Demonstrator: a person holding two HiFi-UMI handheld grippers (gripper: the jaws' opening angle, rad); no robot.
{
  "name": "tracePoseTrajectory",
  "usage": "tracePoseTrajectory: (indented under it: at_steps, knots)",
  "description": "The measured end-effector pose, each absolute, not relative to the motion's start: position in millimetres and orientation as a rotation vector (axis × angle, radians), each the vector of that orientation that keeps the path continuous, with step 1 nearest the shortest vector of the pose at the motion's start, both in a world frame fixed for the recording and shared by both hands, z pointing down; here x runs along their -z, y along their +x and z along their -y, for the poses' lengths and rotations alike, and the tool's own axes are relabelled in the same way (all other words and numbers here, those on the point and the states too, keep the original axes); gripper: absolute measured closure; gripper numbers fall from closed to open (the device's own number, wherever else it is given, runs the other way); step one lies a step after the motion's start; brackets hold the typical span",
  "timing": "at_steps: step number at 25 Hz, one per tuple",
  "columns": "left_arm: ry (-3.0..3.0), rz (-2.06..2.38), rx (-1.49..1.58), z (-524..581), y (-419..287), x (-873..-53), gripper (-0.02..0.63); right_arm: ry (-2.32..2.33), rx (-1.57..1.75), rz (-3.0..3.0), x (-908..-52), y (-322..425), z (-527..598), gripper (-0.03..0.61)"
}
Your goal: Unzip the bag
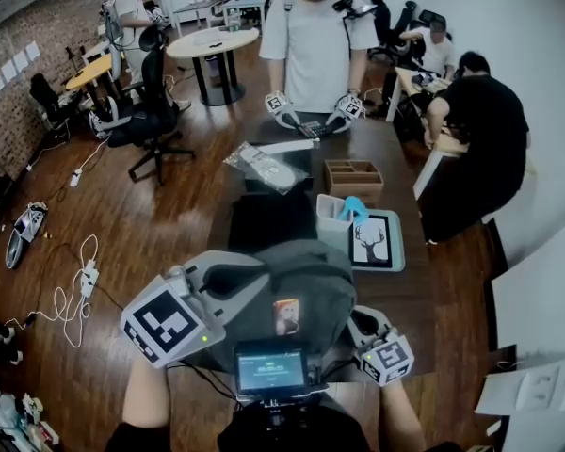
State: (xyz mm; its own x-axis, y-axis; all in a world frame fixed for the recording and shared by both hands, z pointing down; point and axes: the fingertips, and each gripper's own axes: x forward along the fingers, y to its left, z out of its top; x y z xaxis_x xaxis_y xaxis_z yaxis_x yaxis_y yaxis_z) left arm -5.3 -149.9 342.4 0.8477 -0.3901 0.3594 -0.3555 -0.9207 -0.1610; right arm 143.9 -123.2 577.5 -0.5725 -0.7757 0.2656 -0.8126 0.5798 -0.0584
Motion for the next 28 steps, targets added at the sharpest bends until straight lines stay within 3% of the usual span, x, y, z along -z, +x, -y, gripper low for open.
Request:
tracePoseTrajectory:
  at_steps: [12,19,24,28]
  knots:
    - [-2.967,-0.552,0.567,144,-6,-338,0.607,1.243,-0.384,2.515,-650,132,102,0.552]
    - [-2.951,-0.564,0.571,143,-8,-341,0.607,1.151,-0.411,2.515,-641,138,101,0.546]
    - [-2.955,-0.573,0.551,141,-10,-340,0.607,1.106,-0.364,2.529,-607,167,108,0.48]
    - [-2.961,-0.573,0.55,139,-10,-339,0.607,0.966,-0.348,2.754,-517,173,101,0.383]
